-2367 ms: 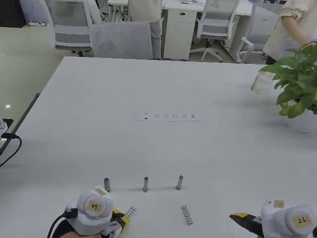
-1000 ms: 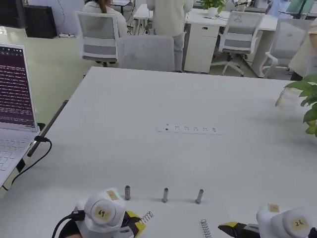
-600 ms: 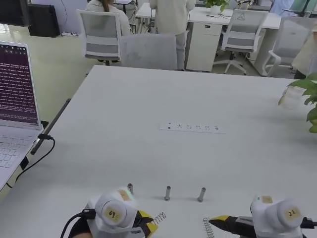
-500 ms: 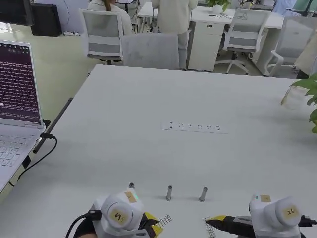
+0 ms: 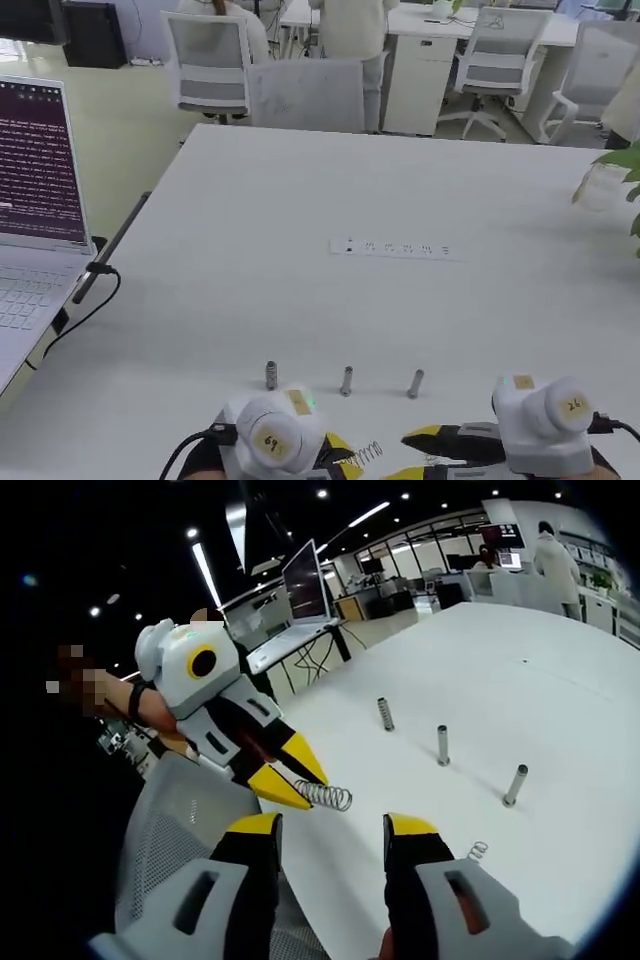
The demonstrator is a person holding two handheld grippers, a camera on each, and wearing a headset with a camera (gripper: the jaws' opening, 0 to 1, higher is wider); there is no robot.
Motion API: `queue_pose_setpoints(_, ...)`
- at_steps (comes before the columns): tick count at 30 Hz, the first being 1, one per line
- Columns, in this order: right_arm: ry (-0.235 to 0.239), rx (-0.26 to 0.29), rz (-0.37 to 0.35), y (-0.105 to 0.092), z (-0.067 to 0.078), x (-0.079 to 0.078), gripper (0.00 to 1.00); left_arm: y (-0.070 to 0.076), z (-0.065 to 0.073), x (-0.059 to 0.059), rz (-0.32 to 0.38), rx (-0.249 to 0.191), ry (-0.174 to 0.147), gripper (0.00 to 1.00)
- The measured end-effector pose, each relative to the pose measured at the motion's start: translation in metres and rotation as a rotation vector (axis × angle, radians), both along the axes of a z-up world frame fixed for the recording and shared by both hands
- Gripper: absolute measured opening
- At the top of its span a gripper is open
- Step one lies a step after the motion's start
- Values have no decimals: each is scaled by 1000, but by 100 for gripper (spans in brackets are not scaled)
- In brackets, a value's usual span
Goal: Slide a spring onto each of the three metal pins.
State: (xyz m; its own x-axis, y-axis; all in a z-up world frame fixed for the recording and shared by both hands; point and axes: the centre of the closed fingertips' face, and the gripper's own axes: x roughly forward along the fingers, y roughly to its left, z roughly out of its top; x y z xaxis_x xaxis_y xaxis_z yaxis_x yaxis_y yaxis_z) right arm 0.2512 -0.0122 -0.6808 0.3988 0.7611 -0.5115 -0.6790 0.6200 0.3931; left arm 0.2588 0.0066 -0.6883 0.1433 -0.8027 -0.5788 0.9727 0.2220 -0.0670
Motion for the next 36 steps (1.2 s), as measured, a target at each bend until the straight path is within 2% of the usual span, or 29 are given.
queue_pose_setpoints(7,10,29,20,4,2,-2,32,-9,8,-8,-35,-13,-10,2)
queue_pose_setpoints(22,38,93,45,7,5,-11,16,-15,13,-21,-96,-13,-27,2)
queue_pose_setpoints(36,76,120,29,2,6,-16,15,-19,13,-28,-145,-5,-49,2)
